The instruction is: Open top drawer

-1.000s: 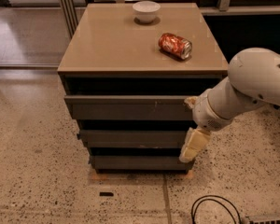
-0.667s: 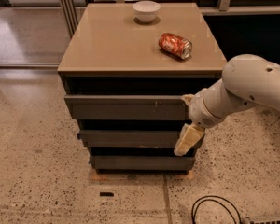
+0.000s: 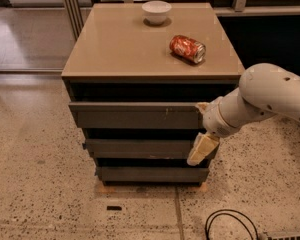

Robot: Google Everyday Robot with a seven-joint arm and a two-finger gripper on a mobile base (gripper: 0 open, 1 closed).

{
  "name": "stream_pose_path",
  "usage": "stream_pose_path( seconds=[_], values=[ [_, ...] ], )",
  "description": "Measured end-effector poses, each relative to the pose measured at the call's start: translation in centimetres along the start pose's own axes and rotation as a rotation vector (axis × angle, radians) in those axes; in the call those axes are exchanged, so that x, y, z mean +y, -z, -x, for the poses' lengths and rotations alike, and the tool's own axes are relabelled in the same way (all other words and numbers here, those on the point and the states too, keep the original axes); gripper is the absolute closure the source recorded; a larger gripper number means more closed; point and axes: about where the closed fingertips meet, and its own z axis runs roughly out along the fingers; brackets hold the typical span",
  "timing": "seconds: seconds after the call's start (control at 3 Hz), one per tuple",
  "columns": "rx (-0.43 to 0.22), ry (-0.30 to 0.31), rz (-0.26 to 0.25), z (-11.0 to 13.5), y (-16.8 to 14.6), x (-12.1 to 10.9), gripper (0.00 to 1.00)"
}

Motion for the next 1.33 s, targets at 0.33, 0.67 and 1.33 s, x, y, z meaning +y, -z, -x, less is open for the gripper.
stream_pose_path(
  seconds=[0.33,0.67,1.33],
  values=[
    [-0.069,-0.001,-0.026,0.0,-1.5,-2.1,0.0],
    [-0.154,-0.005,-0.053,0.3,-2.8,-4.5,0.0],
    [-0.165,-0.039,-0.047,5.0,-5.0,-4.9,0.0]
  ],
)
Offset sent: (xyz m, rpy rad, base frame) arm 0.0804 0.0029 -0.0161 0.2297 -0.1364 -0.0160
